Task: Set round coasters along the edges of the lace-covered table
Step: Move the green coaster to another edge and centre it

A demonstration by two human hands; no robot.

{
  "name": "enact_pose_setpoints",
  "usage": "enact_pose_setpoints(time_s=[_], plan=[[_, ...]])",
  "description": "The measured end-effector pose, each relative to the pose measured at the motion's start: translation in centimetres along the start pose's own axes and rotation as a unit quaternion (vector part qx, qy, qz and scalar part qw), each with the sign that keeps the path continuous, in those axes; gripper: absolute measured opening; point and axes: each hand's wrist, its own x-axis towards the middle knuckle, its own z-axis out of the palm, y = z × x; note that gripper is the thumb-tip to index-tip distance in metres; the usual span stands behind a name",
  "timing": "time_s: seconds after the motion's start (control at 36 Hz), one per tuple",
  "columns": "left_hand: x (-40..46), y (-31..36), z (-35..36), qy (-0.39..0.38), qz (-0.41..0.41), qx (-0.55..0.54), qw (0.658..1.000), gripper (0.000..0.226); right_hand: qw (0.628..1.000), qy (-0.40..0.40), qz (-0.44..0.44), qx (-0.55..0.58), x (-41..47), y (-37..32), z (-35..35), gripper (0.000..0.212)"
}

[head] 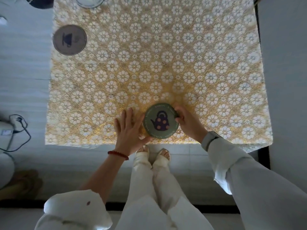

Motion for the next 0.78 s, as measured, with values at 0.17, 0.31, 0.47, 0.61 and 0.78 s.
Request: enact_pose_setpoints(time_s=[0.17, 0.31, 0.47, 0.61, 0.78], plan=[[-0.1, -0.2, -0.1, -0.001, 0.007, -0.001, 1.0, 0.098, 1.0, -0.016, 0.003, -0.016, -0.3, 0.0, 0.2, 0.02], [-0.2, -0.1, 0.0, 0.008, 0.01, -0.006, 1.0, 0.098, 0.999, -0.008, 0.001, -0.044, -0.8, -0.3, 0.1, 0.025], [-0.3, -0.1, -0.1, 0.01, 0.012, -0.004, 1.0, 0.094, 0.997, -0.002, 0.015, -0.079, -1.5, -0.6, 0.4, 0.042], [-0.3, 0.0, 0.0, 0.017, 0.013, -0.007, 1.0, 0.093, 0.993, 0.007, 0.007, -0.119, -2.0, -0.8, 0.9, 0.051], [-0.5, 0.2, 0.1, 0.037, 0.009, -0.015, 0.999, 0.091, 0.986, 0.012, 0.003, -0.168, -2.1, -0.8, 1.2, 0.052]])
